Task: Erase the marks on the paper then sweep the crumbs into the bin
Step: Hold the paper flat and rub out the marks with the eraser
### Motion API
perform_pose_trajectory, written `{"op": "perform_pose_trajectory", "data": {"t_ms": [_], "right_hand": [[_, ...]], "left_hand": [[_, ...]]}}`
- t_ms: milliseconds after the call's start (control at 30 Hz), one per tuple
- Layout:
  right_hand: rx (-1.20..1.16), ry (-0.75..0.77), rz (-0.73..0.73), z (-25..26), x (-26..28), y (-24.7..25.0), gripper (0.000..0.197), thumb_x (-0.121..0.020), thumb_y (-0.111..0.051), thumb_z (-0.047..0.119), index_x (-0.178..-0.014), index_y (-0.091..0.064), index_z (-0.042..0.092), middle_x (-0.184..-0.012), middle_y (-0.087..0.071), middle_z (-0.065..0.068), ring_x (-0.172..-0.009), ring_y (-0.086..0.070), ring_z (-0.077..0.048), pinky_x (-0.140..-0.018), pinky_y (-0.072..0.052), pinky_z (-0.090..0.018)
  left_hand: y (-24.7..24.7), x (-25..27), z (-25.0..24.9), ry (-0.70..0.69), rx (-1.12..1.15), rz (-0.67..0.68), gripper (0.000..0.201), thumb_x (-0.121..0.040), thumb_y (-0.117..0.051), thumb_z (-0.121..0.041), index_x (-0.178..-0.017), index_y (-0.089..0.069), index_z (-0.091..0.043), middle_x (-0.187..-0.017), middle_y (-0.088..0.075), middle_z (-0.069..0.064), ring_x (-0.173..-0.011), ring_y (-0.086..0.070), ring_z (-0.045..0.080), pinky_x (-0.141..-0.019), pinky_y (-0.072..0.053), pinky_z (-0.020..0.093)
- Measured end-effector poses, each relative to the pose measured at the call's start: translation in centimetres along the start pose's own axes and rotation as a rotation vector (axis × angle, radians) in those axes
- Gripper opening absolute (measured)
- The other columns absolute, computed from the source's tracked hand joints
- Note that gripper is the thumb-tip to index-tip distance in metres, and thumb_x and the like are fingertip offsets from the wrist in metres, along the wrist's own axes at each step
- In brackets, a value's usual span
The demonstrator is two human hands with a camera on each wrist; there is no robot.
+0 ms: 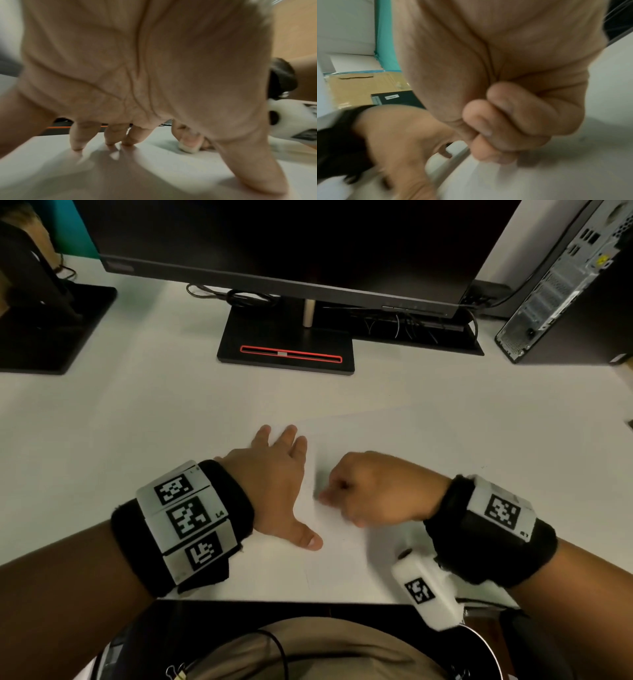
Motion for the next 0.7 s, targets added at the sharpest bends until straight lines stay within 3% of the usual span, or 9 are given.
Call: {"op": "perform_pose_trajectory", "data": {"t_ms": [133, 200, 300, 433, 533, 600, 700], "right_hand": [[-0.013, -0.042, -0.11, -1.0, -0.4, 2.2, 0.046, -0.102, -0.049, 0.035, -0.081, -0.066, -0.002, -0.08, -0.073, -0.015, -0.064, -0.062, -0.023, -0.068, -0.053, -0.034], [0.053, 0.04, -0.051, 0.7, -0.2, 0.6, 0.045, -0.102, -0.049, 0.035, -0.082, -0.065, -0.001, -0.078, -0.073, -0.014, -0.067, -0.065, -0.024, -0.068, -0.053, -0.034], [0.055, 0.047, 0.014, 0.7, -0.4, 0.1, 0.047, -0.102, -0.05, 0.04, -0.081, -0.068, 0.003, -0.071, -0.072, -0.009, -0.056, -0.058, -0.014, -0.059, -0.048, -0.025], [0.048, 0.009, -0.074, -0.4, -0.6, 2.0, 0.047, -0.102, -0.05, 0.039, -0.08, -0.066, 0.001, -0.075, -0.072, -0.012, -0.065, -0.063, -0.023, -0.07, -0.053, -0.038], [0.104, 0.108, 0.001, 1.7, -0.3, -0.1, 0.045, -0.102, -0.05, 0.038, -0.081, -0.062, 0.0, -0.076, -0.069, -0.015, -0.061, -0.06, -0.018, -0.067, -0.052, -0.036], [0.085, 0.077, 0.01, 1.0, -0.7, 0.4, 0.047, -0.102, -0.052, 0.042, -0.08, -0.064, 0.002, -0.073, -0.071, -0.011, -0.056, -0.055, -0.013, -0.063, -0.049, -0.031], [0.061, 0.021, -0.05, -0.4, -1.2, 2.2, 0.048, -0.101, -0.052, 0.043, -0.079, -0.066, 0.003, -0.072, -0.072, -0.01, -0.058, -0.057, -0.016, -0.068, -0.053, -0.035]], "left_hand": [[0.1, 0.2, -0.1, 0.008, -0.014, -0.002, 0.146, -0.061, -0.061, -0.089, -0.155, 0.02, -0.013, -0.162, 0.028, 0.001, -0.151, 0.018, 0.033, -0.115, -0.031, 0.056], [0.0, 0.2, 0.0, 0.005, -0.005, -0.006, 0.146, -0.06, -0.062, -0.089, -0.156, 0.019, -0.015, -0.163, 0.028, 0.0, -0.151, 0.018, 0.032, -0.114, -0.033, 0.057], [0.0, 0.1, 0.1, 0.01, -0.003, -0.01, 0.146, -0.058, -0.062, -0.09, -0.156, 0.018, -0.016, -0.163, 0.027, -0.003, -0.151, 0.017, 0.031, -0.111, -0.036, 0.058], [0.1, 0.3, 0.0, 0.017, -0.026, -0.002, 0.145, -0.061, -0.06, -0.09, -0.155, 0.02, -0.015, -0.162, 0.029, -0.001, -0.151, 0.018, 0.031, -0.113, -0.035, 0.055], [0.1, 0.3, 0.1, 0.016, -0.025, -0.012, 0.145, -0.06, -0.06, -0.09, -0.156, 0.019, -0.015, -0.163, 0.027, -0.001, -0.151, 0.016, 0.031, -0.113, -0.035, 0.054], [0.1, 0.3, 0.1, 0.018, -0.033, -0.01, 0.145, -0.06, -0.059, -0.09, -0.156, 0.019, -0.015, -0.163, 0.027, -0.001, -0.151, 0.016, 0.031, -0.112, -0.036, 0.053], [0.2, 0.5, 0.0, 0.022, -0.035, 0.0, 0.144, -0.062, -0.06, -0.09, -0.156, 0.02, -0.015, -0.162, 0.029, -0.001, -0.151, 0.017, 0.031, -0.112, -0.035, 0.053]]}}
Point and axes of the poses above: each hand's wrist, its own x-axis away from the middle knuckle, its own y-axis out of the back of the hand, z = x × y, the point moved 10 cm from there along -x, towards the middle knuckle
